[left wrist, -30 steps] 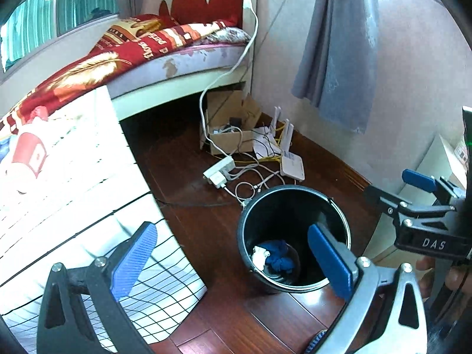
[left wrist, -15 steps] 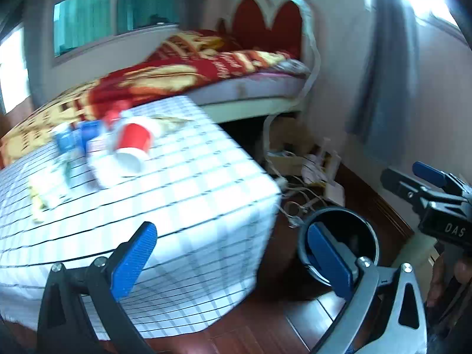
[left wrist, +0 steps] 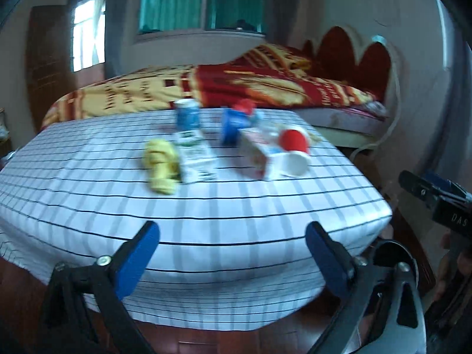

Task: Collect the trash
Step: 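Move both open tools back toward the items on the table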

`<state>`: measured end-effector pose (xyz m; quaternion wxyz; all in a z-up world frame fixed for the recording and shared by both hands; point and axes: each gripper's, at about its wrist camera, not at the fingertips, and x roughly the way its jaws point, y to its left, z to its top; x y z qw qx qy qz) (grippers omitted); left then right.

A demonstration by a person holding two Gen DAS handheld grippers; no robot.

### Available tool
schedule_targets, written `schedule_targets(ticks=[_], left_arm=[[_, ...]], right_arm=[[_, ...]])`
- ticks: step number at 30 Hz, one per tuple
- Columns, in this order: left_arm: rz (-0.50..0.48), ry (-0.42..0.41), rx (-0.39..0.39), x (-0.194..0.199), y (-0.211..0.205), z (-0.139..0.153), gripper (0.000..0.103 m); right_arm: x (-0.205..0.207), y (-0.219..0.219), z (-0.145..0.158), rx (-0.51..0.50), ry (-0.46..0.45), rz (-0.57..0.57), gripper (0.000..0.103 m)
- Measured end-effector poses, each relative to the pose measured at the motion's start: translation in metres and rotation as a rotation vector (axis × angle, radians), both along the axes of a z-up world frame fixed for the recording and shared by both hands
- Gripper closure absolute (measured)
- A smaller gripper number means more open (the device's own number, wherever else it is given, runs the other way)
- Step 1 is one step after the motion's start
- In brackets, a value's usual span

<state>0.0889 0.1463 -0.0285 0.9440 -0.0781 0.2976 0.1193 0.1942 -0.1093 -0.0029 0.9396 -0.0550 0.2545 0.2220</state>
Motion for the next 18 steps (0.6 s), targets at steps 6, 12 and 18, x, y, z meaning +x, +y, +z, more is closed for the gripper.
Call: schedule_targets(ticks=[6, 12, 18], left_arm=[[0.057, 0.025, -0.005, 0.005, 0.038, -0.007, 0.015], [0.077, 0.039, -0.013, 0.011, 0.06, -0.015, 0.019], [0.074, 0.057, -0.007, 0.036, 0.079, -0.022, 0.025]], right_arm=[[0.012, 0.053, -0.002, -0.007, 0.008, 0.079, 0.008], [0.032, 0.091, -0.011, -0.034, 0.034, 0.122, 0.017], [0.072, 0.103, -0.022, -0.034, 0.088, 0.08, 0.022]])
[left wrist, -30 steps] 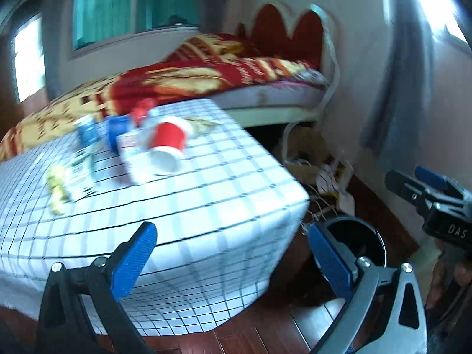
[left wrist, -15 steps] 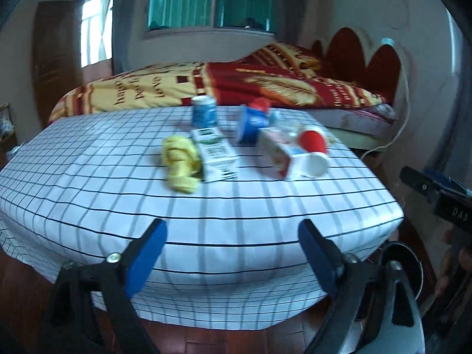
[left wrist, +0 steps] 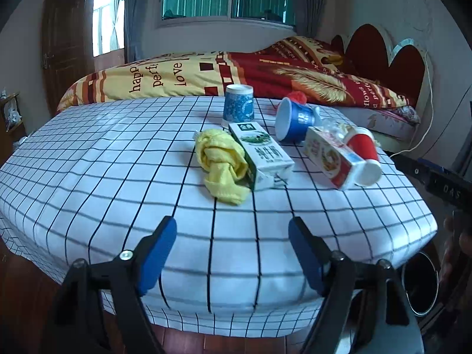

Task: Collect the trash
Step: 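Move both open tools back toward the items on the table, then grasp the red paper cup with the right tool while the left tool grasps the yellow cloth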

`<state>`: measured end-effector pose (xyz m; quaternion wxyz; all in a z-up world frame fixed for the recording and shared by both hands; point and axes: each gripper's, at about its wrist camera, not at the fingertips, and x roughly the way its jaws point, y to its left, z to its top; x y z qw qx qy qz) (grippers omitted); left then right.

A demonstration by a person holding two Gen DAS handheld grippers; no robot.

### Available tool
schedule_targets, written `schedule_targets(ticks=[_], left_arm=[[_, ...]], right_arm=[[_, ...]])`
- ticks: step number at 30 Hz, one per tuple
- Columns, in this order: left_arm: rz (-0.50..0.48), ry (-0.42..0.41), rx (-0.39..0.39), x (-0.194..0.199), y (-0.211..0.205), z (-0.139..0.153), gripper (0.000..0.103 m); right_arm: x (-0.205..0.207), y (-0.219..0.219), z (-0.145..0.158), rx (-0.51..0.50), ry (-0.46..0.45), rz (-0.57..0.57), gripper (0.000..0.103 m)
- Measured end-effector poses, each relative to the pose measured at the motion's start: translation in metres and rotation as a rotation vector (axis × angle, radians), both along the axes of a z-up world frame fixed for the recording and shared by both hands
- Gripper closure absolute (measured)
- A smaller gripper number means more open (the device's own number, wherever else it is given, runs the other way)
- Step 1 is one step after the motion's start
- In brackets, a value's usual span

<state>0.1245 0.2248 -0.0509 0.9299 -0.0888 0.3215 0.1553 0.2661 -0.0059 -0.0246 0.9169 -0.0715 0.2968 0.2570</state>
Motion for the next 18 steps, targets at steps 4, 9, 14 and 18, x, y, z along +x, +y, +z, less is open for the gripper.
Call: schedule_targets(ticks=[4, 9, 14, 18], left_arm=[[0.011, 0.015, -0.004, 0.02, 0.015, -0.005, 0.027], [0.024, 0.03, -0.015, 0.04, 0.028, -0.009, 0.029], [0.029, 0.074, -0.028, 0.064, 0.043, -0.018, 0.029], [0.013, 0.095, -0.043, 0.079, 0.047, -0.022, 0.029]], right_arm=[[0.03, 0.005, -0.008, 0.017, 0.053, -0.01, 0.027], [0.061, 0.013, -0.023, 0.013, 0.116, -0.023, 0.029], [0.077, 0.028, -0.034, 0.003, 0.165, 0.001, 0.03], [0.081, 0.032, -0.039, 0.006, 0.175, 0.018, 0.036]])
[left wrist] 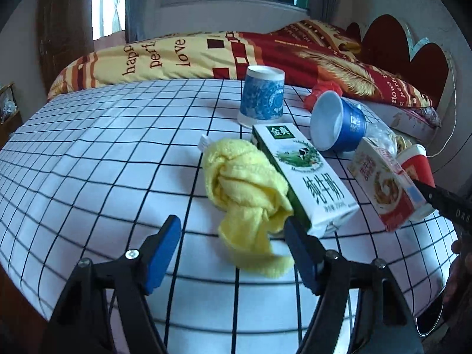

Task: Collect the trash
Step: 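Grasp the red paper cup with the right tool while the left tool grasps the yellow cloth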

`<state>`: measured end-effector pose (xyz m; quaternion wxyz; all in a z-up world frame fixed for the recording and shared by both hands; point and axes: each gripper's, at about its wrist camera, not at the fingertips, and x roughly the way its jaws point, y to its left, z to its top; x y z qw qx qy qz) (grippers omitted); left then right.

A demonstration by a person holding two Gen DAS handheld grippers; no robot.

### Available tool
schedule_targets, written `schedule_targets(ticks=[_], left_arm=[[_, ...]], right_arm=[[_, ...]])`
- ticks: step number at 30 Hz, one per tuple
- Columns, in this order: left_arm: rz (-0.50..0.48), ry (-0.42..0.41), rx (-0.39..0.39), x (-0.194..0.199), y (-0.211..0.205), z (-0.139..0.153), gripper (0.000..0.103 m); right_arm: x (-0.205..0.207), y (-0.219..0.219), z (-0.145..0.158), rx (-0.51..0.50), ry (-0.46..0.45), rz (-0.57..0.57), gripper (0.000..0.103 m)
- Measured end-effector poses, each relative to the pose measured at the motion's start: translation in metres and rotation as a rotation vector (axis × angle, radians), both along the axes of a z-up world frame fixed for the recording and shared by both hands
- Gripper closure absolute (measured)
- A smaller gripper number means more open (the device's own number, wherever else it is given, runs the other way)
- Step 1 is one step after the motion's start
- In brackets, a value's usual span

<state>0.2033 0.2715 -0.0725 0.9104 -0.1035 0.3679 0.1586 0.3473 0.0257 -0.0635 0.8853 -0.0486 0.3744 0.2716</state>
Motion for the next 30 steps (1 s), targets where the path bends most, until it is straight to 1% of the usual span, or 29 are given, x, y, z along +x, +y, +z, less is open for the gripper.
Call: schedule_targets(ticks=[2, 8, 10, 11, 12, 14, 15, 20, 24, 30], left_arm=[[-0.006, 0.008, 0.004, 0.006, 0.0, -0.002, 0.029], [-0.007, 0.028, -0.019, 0.02, 0.006, -0.011, 0.029], [-0.008, 0.029, -0.025, 0.022, 0.007, -0.013, 0.036], [-0.01, 0.031, -0.033, 0.024, 0.007, -0.013, 0.049], [-0.013, 0.024, -0.039, 0.025, 0.008, -0.014, 0.066], [-0.023, 0.014, -0.041, 0.025, 0.008, -0.013, 0.085], [-0.03, -0.003, -0.053, 0.022, 0.009, -0.011, 0.087], [-0.028, -0.07, -0.027, 0.002, 0.006, 0.001, 0.089], [-0.031, -0.098, 0.011, -0.017, -0.002, 0.01, 0.089], [-0.049, -0.13, 0.024, -0.04, -0.019, 0.023, 0.089]], right_arm=[[0.001, -0.001, -0.001, 0.01, 0.001, 0.001, 0.037], [0.003, -0.001, -0.004, 0.014, 0.024, 0.021, 0.038], [0.004, -0.001, -0.006, 0.016, 0.028, 0.021, 0.038], [0.005, -0.001, -0.008, 0.018, 0.036, 0.026, 0.039], [0.005, -0.001, -0.009, 0.025, 0.038, 0.03, 0.04], [0.003, -0.002, -0.007, 0.025, 0.024, 0.036, 0.043], [0.001, -0.002, -0.006, 0.021, 0.01, 0.039, 0.043], [-0.011, -0.006, 0.002, 0.008, -0.043, 0.047, 0.045], [-0.023, -0.016, 0.008, 0.017, -0.075, 0.049, 0.046], [-0.045, -0.036, 0.023, 0.04, -0.114, 0.037, 0.046]])
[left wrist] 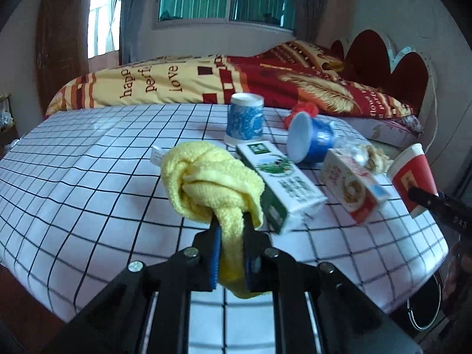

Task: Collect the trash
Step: 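Grasp the red paper cup with the right tool while the left tool grasps the yellow cloth, then carry cup and cloth over the black bin and open both tools to drop them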

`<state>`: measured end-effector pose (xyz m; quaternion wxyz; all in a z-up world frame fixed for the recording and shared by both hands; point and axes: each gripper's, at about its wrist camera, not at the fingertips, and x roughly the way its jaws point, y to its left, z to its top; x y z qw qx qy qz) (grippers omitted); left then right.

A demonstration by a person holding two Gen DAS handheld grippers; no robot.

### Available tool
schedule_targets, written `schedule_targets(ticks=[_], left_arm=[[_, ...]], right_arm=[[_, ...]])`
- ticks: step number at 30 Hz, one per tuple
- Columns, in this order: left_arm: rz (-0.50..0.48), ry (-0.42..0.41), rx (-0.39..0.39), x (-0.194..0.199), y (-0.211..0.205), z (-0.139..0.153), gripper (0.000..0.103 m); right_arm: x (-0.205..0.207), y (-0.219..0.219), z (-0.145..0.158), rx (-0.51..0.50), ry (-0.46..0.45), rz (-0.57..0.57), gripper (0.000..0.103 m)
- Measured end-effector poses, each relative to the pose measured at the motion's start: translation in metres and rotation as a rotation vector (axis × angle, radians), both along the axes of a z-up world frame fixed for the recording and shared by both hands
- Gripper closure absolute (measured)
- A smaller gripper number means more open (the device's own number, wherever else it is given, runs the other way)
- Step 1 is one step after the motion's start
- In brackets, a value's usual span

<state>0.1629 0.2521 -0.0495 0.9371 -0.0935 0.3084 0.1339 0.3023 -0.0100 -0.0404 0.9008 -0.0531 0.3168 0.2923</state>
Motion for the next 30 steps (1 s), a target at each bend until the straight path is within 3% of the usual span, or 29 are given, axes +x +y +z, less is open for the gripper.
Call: schedule_targets(ticks=[16, 30], left_arm=[[-0.231, -0.039, 0.03, -0.027, -0.117, 0.022, 0.089], [-0.521, -0.036, 0.045, -0.01, -0.239, 0.027, 0.089]], right_arm=[[-0.08, -0.11, 0.033, -0.012, -0.12, -0.084, 0.046], [-0.107, -0.235, 0.027, 0.001, -0.109, -0.291, 0.046]])
